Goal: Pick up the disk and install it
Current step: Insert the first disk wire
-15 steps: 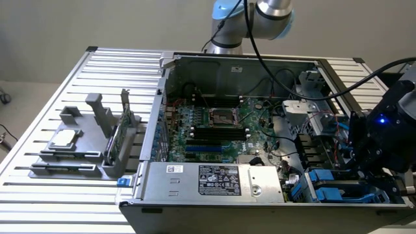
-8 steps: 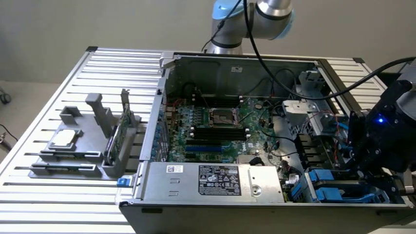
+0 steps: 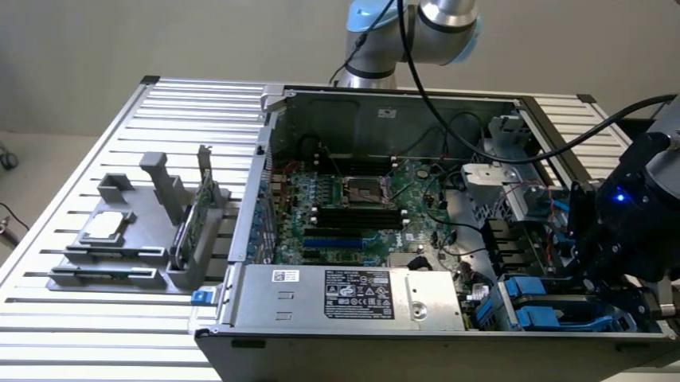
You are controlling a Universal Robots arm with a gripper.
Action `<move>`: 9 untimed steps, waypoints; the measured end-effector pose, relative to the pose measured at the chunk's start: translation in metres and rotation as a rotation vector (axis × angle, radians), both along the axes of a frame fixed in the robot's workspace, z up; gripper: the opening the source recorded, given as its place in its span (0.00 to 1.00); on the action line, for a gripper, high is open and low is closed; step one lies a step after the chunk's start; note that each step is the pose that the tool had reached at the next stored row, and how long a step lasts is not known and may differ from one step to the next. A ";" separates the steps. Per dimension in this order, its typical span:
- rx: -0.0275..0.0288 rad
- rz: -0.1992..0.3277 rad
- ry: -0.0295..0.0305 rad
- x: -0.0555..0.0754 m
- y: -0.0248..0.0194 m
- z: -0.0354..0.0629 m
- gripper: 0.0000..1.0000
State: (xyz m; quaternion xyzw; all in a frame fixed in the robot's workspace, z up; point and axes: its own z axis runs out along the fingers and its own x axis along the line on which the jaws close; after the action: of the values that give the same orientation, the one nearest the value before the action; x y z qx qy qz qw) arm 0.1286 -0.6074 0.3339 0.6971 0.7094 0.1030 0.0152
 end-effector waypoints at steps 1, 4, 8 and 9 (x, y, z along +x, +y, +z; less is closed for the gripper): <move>-0.0004 0.000 -0.0010 0.000 0.0000 -0.0002 0.17; -0.0008 0.000 -0.0034 0.000 -0.0001 -0.0009 0.17; -0.0011 0.000 -0.0052 0.000 -0.0001 -0.0018 0.17; -0.0011 0.000 -0.0053 0.000 -0.0001 -0.0020 0.17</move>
State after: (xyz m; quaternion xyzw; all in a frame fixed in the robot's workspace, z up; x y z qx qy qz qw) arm 0.1286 -0.6074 0.3320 0.6968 0.7094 0.1044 0.0175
